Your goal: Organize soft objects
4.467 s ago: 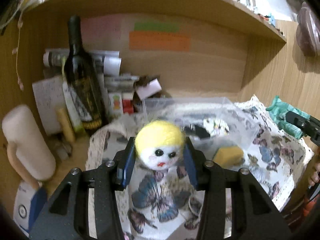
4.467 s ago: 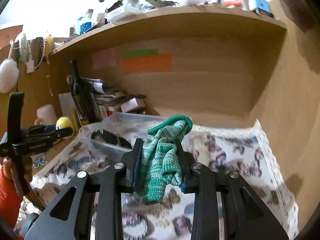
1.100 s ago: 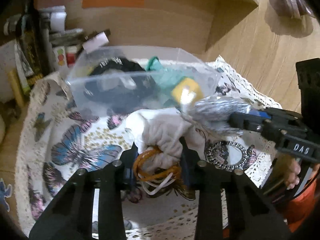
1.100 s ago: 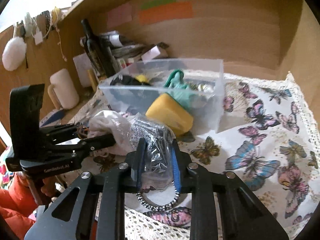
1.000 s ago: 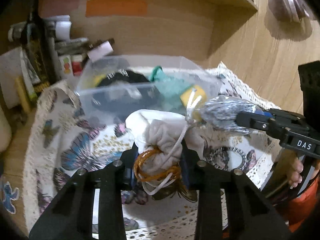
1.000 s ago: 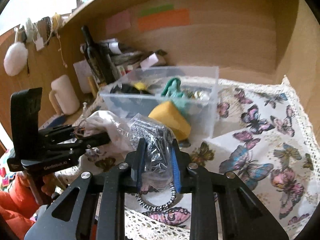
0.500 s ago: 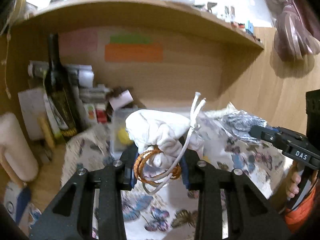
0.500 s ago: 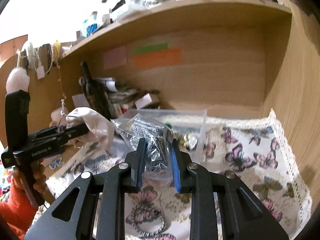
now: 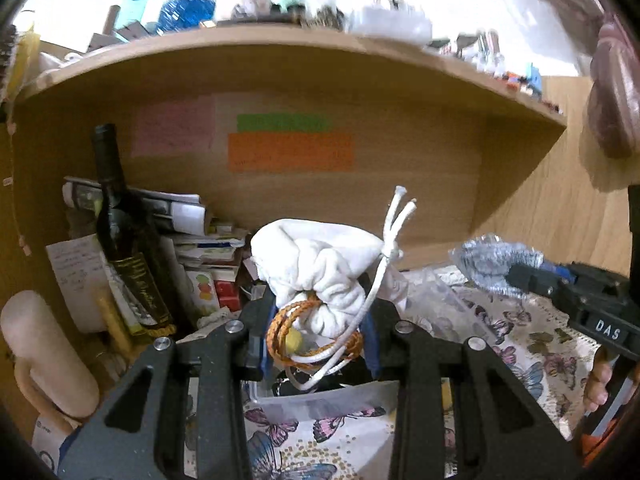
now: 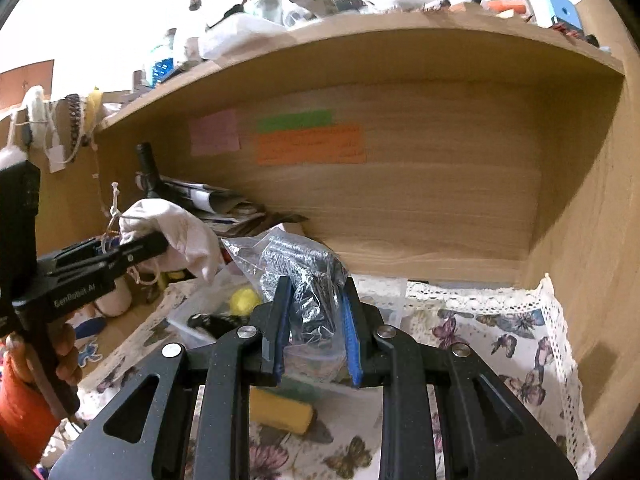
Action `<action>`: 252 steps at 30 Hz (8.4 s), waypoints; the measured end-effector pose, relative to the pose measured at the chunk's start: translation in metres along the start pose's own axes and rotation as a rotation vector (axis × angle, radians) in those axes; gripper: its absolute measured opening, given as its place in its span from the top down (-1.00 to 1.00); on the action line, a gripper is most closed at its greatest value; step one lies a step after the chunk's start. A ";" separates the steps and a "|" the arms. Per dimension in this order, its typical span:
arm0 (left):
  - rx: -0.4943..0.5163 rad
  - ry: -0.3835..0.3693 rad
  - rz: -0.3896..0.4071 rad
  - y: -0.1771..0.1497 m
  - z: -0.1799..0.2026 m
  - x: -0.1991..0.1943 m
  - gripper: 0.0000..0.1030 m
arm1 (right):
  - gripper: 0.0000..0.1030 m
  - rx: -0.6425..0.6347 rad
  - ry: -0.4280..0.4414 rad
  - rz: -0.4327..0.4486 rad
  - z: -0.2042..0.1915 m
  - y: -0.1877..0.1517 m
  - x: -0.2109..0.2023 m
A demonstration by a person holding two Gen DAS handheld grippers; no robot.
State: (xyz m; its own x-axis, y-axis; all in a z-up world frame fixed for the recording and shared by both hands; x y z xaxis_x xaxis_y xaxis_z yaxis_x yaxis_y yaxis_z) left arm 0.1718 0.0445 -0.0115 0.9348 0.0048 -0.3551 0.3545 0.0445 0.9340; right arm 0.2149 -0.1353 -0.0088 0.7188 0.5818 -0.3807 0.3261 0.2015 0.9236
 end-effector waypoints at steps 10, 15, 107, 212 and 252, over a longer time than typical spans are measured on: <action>-0.011 -0.003 -0.104 -0.018 -0.001 0.056 0.32 | 0.59 0.036 -0.027 -0.127 0.011 -0.022 0.053; 0.021 -0.034 -0.193 -0.037 0.008 0.082 0.32 | 0.59 0.069 -0.025 -0.201 0.017 -0.043 0.080; 0.081 -0.176 -0.399 -0.126 0.100 0.058 -0.14 | 0.87 0.040 -0.135 -0.150 0.048 -0.107 -0.036; 0.018 -0.087 0.079 -0.039 0.049 -0.086 -0.99 | -0.77 -0.004 -0.101 0.144 -0.043 -0.035 -0.086; 0.012 -0.068 0.085 -0.037 0.052 -0.088 -0.99 | -0.87 0.014 -0.099 0.147 -0.048 -0.035 -0.086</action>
State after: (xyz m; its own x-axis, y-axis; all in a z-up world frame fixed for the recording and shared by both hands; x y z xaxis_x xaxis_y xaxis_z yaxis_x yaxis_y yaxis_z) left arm 0.0772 -0.0095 -0.0130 0.9607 -0.0597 -0.2710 0.2733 0.0344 0.9613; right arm 0.1120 -0.1548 -0.0064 0.8163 0.5235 -0.2443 0.2204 0.1086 0.9693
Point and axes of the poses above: each gripper's, at about its wrist camera, not at the fingertips, and x roughly the way its jaws point, z to its right, y to its top, the point moved 7 cm from there along x, roughly the way its jaws point, and after that the axes turned 1 degree about -y, right-handed, at the moved point
